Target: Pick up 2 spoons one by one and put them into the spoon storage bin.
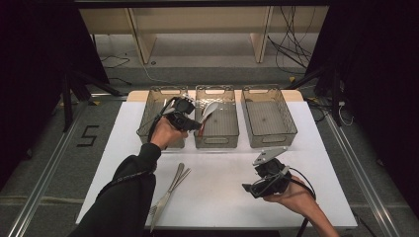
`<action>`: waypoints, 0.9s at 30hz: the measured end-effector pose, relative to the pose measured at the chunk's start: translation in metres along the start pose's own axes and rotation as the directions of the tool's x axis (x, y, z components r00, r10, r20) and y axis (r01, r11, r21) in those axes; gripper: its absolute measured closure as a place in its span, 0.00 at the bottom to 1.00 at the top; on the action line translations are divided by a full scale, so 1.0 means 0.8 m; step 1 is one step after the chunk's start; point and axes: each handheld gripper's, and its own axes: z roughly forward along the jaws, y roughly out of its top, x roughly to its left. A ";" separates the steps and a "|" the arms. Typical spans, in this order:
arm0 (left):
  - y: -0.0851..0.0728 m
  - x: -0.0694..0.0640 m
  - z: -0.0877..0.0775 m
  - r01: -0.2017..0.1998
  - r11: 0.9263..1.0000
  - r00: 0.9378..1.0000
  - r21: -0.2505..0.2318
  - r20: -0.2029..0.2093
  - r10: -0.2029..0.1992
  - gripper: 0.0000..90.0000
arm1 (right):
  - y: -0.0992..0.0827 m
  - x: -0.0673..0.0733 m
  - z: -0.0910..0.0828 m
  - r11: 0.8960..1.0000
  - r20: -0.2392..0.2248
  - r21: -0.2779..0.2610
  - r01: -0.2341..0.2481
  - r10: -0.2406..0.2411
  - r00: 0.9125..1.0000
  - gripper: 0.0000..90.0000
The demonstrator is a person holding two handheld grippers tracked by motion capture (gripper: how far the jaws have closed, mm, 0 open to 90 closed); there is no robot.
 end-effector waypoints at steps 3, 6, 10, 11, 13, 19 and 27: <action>0.007 0.000 0.005 0.003 1.000 1.000 -0.001 -0.004 -0.003 0.94 | 0.000 0.000 -0.001 1.000 -0.006 -0.003 0.008 -0.008 1.000 0.29; 0.013 0.000 0.010 0.008 1.000 1.000 0.001 -0.002 -0.008 0.94 | 0.000 0.001 -0.001 1.000 -0.008 -0.006 0.007 -0.007 1.000 0.29; 0.018 0.000 0.018 0.007 1.000 1.000 0.007 -0.007 -0.007 0.94 | 0.001 0.001 -0.001 1.000 -0.008 -0.009 0.004 -0.004 1.000 0.26; 0.019 0.000 0.019 0.010 1.000 1.000 0.008 -0.010 -0.010 0.94 | 0.001 0.001 -0.001 1.000 -0.010 -0.012 0.009 -0.009 1.000 0.26; 0.021 0.003 0.022 0.017 1.000 1.000 0.011 -0.013 -0.017 0.94 | 0.001 0.001 -0.001 1.000 -0.011 -0.013 0.005 -0.005 1.000 0.25; 0.023 0.009 0.031 0.045 0.999 0.999 0.004 -0.013 -0.045 0.94 | 0.001 0.001 -0.001 1.000 -0.010 -0.010 0.002 -0.002 1.000 0.24; 0.024 0.011 0.041 0.061 0.998 0.998 0.012 -0.019 -0.061 0.94 | 0.001 0.001 -0.001 1.000 -0.012 -0.009 0.003 -0.003 1.000 0.24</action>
